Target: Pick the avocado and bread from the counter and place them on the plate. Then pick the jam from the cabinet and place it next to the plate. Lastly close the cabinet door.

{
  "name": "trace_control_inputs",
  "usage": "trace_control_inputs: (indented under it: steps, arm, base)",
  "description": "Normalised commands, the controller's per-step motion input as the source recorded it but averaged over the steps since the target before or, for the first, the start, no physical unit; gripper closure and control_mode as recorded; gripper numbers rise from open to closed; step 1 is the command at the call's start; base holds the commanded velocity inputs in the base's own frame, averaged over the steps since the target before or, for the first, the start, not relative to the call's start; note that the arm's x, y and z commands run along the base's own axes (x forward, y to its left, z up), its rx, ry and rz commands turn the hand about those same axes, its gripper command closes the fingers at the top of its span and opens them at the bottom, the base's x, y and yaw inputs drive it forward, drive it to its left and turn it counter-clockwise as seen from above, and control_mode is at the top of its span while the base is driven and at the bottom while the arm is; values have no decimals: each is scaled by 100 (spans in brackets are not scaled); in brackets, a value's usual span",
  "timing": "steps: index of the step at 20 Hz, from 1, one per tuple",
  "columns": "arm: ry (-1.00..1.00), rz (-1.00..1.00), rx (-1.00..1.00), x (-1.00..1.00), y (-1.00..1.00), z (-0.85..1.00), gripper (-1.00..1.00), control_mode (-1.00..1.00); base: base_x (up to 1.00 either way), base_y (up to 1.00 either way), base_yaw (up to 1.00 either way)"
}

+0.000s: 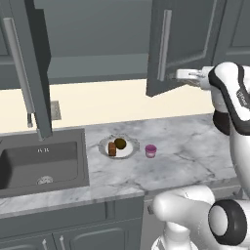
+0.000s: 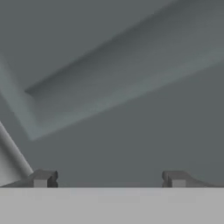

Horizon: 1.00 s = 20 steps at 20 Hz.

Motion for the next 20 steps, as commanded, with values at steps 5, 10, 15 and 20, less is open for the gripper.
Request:
trace_control_inputs:
  steps: [5,10,15,20]
  arm:
    - [15,-5,-4,96,45,-1,-100,-100]
    - [19,-11,-5,89,22,0,-100,-100]
    - [12,-1,-11,52,0,-1,-100,-100]
    - [-3,-2,-7,33,-3,-10,-100,-100]
  base:
    - [0,0,0]
    - [0,0,0]
    - [0,0,0]
    - [0,0,0]
